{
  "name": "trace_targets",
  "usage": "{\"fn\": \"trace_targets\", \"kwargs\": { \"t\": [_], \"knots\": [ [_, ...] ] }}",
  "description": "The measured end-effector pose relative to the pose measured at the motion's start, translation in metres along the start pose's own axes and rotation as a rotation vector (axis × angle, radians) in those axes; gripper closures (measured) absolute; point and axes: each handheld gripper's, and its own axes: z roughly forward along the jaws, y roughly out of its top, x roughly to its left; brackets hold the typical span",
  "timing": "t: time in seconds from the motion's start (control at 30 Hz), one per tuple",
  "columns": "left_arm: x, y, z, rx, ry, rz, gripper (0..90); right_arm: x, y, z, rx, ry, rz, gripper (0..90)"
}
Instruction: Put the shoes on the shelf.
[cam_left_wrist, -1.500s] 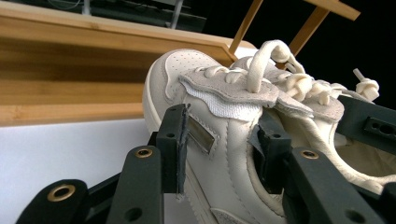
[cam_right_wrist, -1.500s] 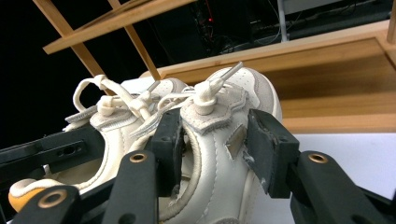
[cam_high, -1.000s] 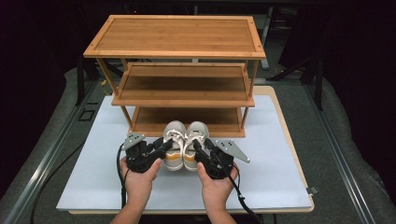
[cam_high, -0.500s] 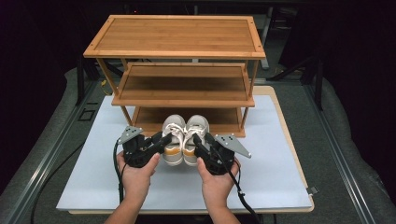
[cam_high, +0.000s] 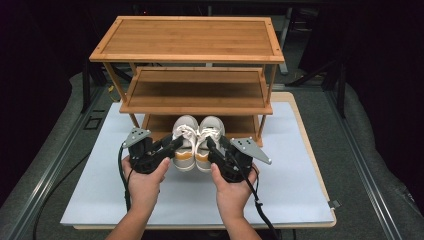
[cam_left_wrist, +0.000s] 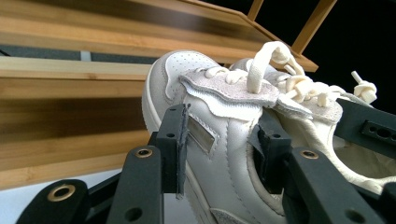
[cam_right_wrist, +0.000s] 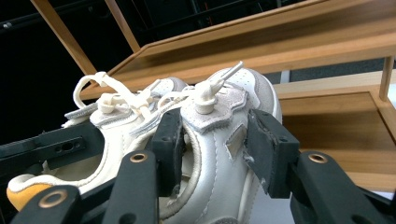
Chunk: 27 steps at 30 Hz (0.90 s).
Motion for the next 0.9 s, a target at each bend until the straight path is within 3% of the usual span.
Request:
{"fn": "trace_targets", "kwargs": {
  "t": [0.43, 0.9],
  "knots": [
    [0.0, 0.019, 0.004, -0.023, -0.007, -0.003, 61.5, 0.002, 0.021, 0.005, -0.025, 0.001, -0.012, 57.0],
    [0.001, 0.033, 0.014, -0.027, 0.002, 0.018, 61.7, -0.001, 0.03, 0.015, -0.03, 0.0, -0.014, 57.1]
  ]
}}
